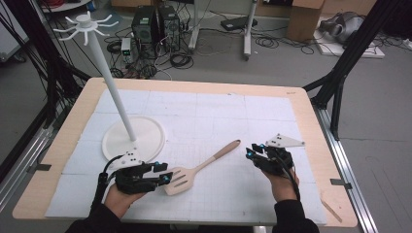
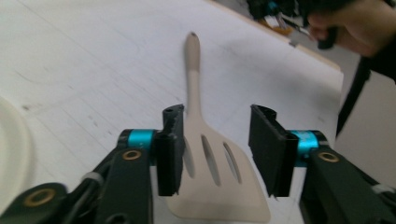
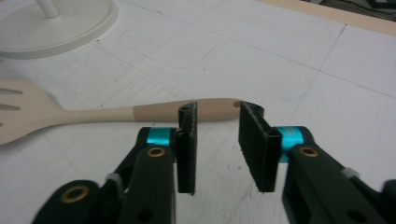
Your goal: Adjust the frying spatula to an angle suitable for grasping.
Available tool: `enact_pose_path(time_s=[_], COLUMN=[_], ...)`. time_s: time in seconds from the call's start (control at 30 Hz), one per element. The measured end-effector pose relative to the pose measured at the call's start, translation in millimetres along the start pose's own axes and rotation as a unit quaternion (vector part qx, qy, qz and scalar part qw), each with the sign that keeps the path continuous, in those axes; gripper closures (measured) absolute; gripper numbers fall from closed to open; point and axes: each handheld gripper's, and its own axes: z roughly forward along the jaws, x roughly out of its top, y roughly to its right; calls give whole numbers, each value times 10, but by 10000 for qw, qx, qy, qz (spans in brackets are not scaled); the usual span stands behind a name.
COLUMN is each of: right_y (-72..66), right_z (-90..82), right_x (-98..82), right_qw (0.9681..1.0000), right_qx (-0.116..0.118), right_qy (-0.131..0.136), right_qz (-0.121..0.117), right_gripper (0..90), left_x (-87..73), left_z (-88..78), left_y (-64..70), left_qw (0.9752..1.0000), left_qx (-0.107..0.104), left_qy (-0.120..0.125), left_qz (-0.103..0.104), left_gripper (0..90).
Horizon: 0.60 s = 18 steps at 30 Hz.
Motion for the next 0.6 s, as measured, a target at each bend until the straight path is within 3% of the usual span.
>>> enact_pose_path(time_s=[0.07, 0.1, 0.13, 0.3, 0.37, 0.4, 0.57, 0.6], right_y=[-8, -8, -8, -22, -16, -12, -15, -17], right_z=[-130, -130, -268, -625, -681, -783, -886, -932], right_x=[-35, -35, -83, -279, -325, -431, -518, -511], right_qw=[10000, 10000, 9997, 9976, 9970, 9955, 9952, 9941], right_qx=[-52, -52, -80, -474, -533, -667, -687, -738], right_qy=[66, 66, 143, 336, 411, 525, 659, 783], right_qz=[52, 52, 187, 374, 388, 415, 245, 161], right_gripper=[556, 556, 439, 261, 232, 171, 158, 158], left_x=[41, 41, 75, 130, 128, 118, 103, 104], left_z=[-67, -67, -130, -238, -257, -294, -376, -389], left_y=[-22, -22, -46, -70, -72, -72, -58, -62], left_qw=[9997, 9997, 9992, 9969, 9964, 9952, 9920, 9911], left_qx=[139, 139, 201, 592, 658, 785, 922, 962], left_qy=[205, 205, 349, 449, 461, 480, 776, 826], left_qz=[63, 63, 45, 264, 274, 347, 368, 397], left_gripper=[474, 437, 410, 217, 212, 212, 215, 217])
